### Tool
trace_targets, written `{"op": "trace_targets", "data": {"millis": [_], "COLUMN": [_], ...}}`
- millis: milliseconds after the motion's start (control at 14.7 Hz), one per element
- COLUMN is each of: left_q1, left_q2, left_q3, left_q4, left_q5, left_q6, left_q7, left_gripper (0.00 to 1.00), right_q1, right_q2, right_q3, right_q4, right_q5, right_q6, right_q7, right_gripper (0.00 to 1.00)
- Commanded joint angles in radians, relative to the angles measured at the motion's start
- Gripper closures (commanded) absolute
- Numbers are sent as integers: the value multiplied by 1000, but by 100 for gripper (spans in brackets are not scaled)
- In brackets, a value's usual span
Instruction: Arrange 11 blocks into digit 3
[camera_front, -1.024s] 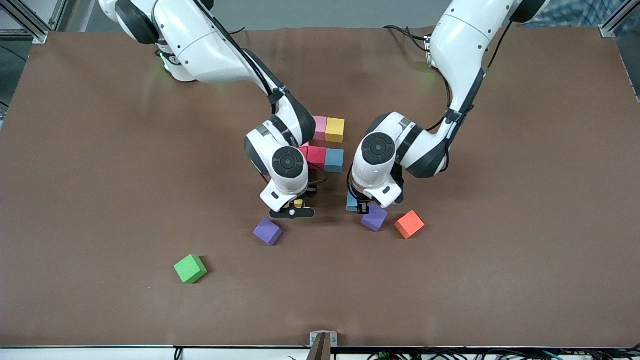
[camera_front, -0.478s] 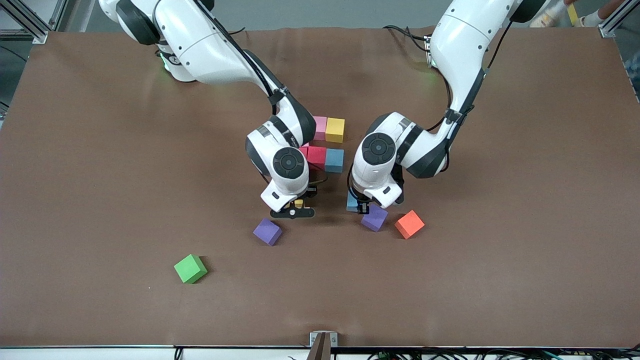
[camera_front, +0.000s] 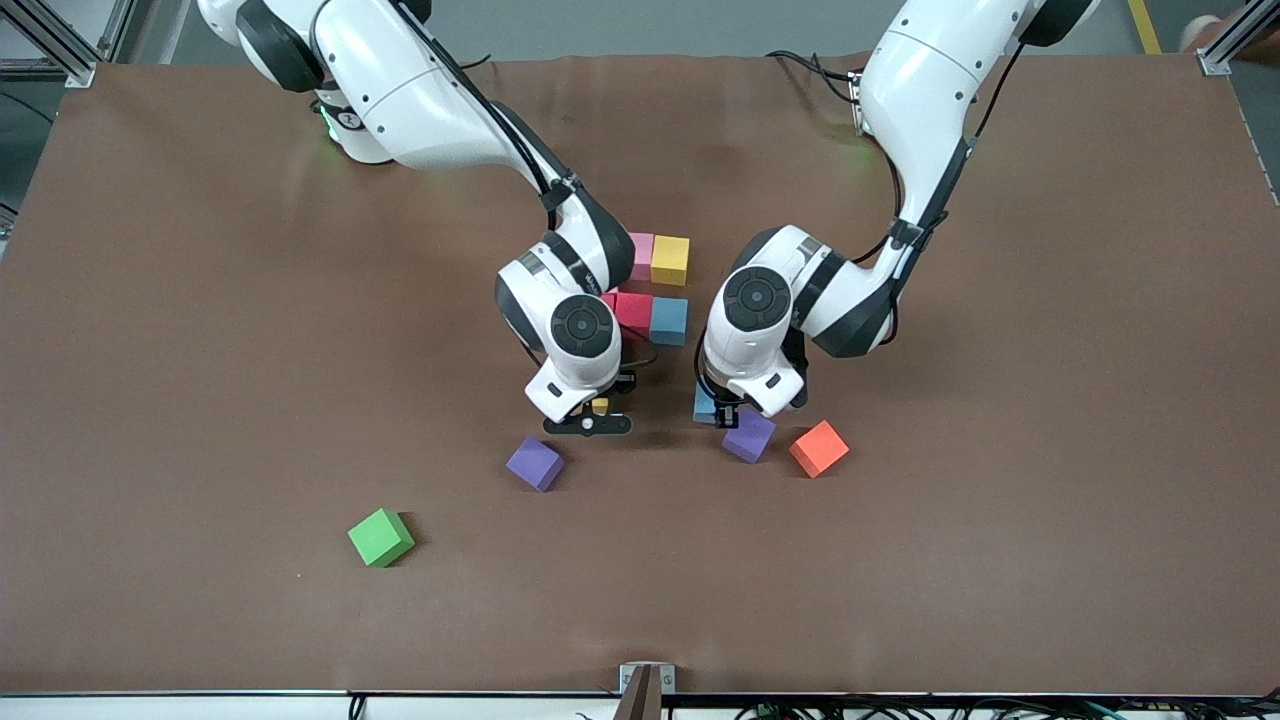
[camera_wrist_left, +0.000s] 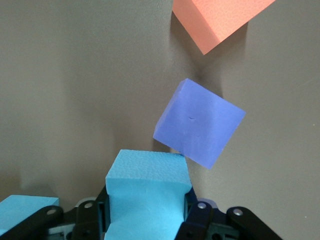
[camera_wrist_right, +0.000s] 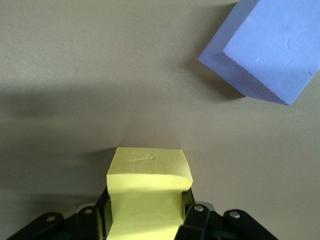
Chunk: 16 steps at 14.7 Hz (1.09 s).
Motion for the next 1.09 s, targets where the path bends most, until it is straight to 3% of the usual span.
{"op": "trace_targets", "data": {"millis": [0, 1024], "left_q1": [0, 1], "left_q2": [6, 8], "left_q3": [0, 0], "left_q4": [5, 5], "left_q5": [5, 5], "left_q6": [11, 11], "left_q7": [1, 1], "left_gripper": [72, 71], "right_q1": [10, 10], "right_q2": [11, 11], "right_q3": [-5, -5], "right_q4": [18, 18], "right_q5": [-7, -6], "right_q6": [-6, -6], "right_q7": [26, 55], "right_gripper": [100, 100]}}
